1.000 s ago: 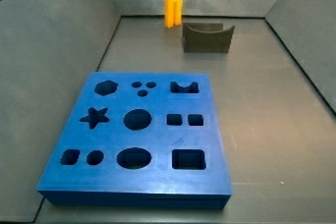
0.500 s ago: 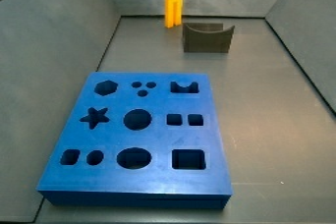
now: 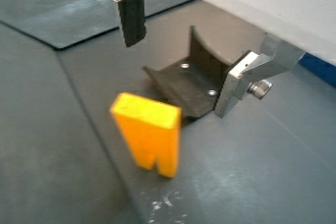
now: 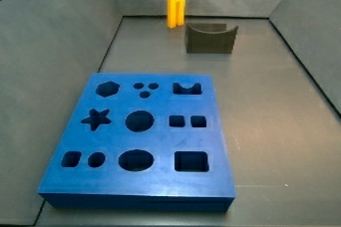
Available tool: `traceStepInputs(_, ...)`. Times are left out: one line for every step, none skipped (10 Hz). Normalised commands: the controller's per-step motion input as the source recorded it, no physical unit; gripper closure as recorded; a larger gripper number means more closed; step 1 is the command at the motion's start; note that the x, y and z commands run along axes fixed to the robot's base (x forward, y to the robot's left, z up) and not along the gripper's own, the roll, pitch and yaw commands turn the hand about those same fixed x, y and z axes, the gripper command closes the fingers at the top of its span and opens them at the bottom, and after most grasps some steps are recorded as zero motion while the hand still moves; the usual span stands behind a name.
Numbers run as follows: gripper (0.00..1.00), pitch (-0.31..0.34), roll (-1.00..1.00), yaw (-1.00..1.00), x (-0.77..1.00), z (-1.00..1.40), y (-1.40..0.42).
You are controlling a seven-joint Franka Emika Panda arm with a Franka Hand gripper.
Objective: Pick up the double-square object. Move up. Move to above the board. Insert the double-square object.
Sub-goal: Pick up the double-square object.
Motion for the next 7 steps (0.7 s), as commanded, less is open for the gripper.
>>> traceStepInputs(0.0,-0.053,-0.18,0.36,0.33,-0.08,0.47)
traceStepInputs(0.0,-0.131,-0.2,0.49,0.25,-0.23,0.37)
traceStepInputs(0.0,-0.224,-0.21,0.63,0.15,-0.46,0.28)
traceStepInputs(0.0,-0.263,-0.17,0.72,0.08,-0.46,0.24)
traceStepInputs(0.0,-0.263,-0.16,0.75,0.03,-0.46,0.23)
traceStepInputs(0.0,-0.267,-0.15,0.8,0.0,-0.46,0.22)
traceStepInputs(0.0,-0.261,-0.15,0.81,0.0,-0.47,0.22)
